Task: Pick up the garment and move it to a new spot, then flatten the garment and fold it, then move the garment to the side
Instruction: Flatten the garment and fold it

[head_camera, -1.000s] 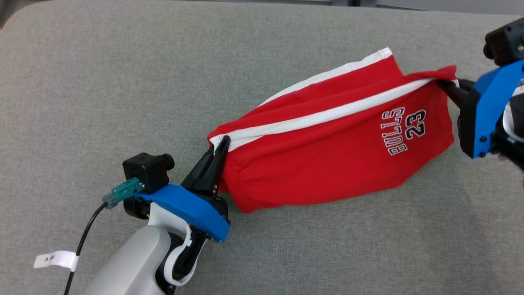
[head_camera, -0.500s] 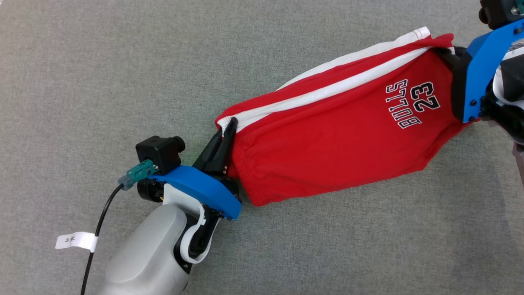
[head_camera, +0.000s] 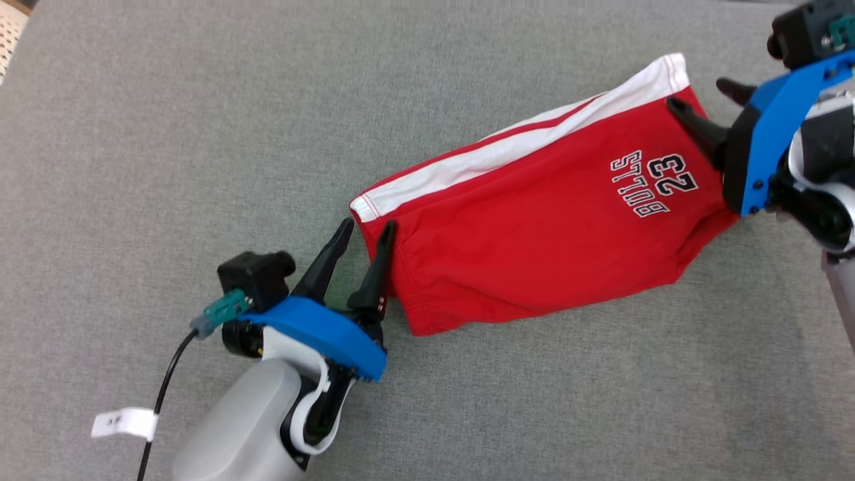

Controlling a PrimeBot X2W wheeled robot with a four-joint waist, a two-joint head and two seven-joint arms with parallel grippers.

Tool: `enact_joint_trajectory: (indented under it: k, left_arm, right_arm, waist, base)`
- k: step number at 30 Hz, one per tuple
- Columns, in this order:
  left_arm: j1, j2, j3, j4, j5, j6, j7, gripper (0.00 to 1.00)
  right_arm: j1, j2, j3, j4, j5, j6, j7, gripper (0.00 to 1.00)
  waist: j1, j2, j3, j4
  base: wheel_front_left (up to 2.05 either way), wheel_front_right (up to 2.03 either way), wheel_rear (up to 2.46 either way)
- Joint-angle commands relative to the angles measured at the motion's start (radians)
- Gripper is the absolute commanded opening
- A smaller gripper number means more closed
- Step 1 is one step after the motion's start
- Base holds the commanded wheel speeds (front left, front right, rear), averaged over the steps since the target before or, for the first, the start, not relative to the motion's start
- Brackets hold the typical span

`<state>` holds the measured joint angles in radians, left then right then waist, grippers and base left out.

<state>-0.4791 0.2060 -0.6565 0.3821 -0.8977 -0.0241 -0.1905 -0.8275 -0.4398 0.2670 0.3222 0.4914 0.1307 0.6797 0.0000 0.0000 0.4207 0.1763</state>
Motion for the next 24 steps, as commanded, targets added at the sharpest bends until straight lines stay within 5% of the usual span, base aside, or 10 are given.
enact_joint_trajectory:
  k: [1,11,24]
  left_arm:
    - [0.010,0.009,0.006,-0.005,0.002,-0.001,-0.012,1.00]
    - [0.097,0.043,0.105,-0.071,0.125,0.016,-0.075,1.00]
    - [0.165,-0.092,0.442,-0.171,0.494,-0.075,-0.075,1.00]
  right_arm:
    - [0.025,-0.012,0.001,-0.004,0.011,0.000,-0.012,1.00]
    - [0.169,0.013,-0.093,-0.003,-0.001,0.000,-0.197,1.00]
    - [0.137,0.085,-0.189,0.144,-0.052,0.000,-0.290,1.00]
  waist:
    - [0.0000,0.0000,-0.022,-0.005]
    - [0.0000,0.0000,-0.092,-0.011]
    - [0.0000,0.0000,-0.038,0.002]
  base:
    - [0.00,0.00,0.00]
    - [0.00,0.00,0.00]
    - [0.00,0.00,0.00]
